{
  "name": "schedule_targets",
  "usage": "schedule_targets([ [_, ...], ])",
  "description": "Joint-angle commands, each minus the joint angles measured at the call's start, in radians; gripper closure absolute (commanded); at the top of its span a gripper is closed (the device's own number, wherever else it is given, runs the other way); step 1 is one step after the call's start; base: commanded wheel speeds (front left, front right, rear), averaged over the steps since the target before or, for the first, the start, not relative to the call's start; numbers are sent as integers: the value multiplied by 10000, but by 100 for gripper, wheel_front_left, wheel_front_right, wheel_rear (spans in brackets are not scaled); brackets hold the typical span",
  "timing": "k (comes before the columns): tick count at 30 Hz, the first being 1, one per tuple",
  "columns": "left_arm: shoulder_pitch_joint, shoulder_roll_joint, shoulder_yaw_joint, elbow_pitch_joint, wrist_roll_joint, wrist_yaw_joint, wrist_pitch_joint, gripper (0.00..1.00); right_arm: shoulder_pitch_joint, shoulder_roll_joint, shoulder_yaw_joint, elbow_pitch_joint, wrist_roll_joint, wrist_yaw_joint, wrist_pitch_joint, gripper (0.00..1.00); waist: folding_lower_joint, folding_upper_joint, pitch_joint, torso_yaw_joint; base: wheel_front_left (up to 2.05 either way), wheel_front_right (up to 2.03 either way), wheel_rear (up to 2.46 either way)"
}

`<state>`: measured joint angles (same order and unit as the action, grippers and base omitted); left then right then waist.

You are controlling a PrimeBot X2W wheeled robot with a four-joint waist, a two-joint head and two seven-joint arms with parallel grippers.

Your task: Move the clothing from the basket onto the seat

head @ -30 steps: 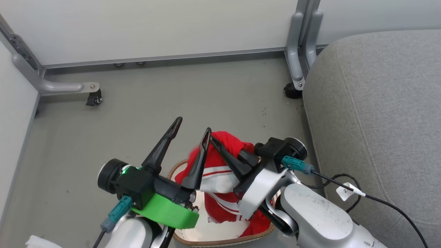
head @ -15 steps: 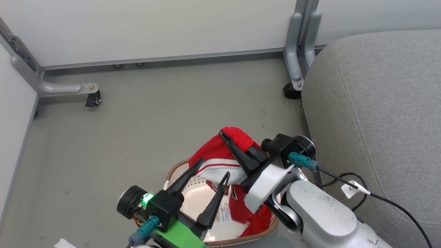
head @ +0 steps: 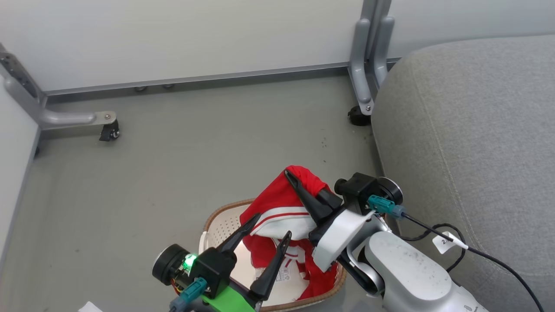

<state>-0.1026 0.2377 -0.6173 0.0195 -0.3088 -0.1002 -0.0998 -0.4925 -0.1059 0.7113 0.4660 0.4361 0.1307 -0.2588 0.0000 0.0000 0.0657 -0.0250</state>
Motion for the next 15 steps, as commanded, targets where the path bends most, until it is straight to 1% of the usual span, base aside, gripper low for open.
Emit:
schedule_targets([
  [1,122,74,-10,40,-30,39,-65,0,149,4,-62,33,-74,1,-69,100,0,0,39,-202,0,0,0],
  [6,20,74,-59,75,-38,88,-142,0,103,54,-169,43,-97,1,-60,100,0,0,158,-797,0,0,0],
  [15,-293,98,-131,117,6,154,-163,0,102,64,-472,55,-114,1,-73,100,0,0,350,-2316,0,0,0],
])
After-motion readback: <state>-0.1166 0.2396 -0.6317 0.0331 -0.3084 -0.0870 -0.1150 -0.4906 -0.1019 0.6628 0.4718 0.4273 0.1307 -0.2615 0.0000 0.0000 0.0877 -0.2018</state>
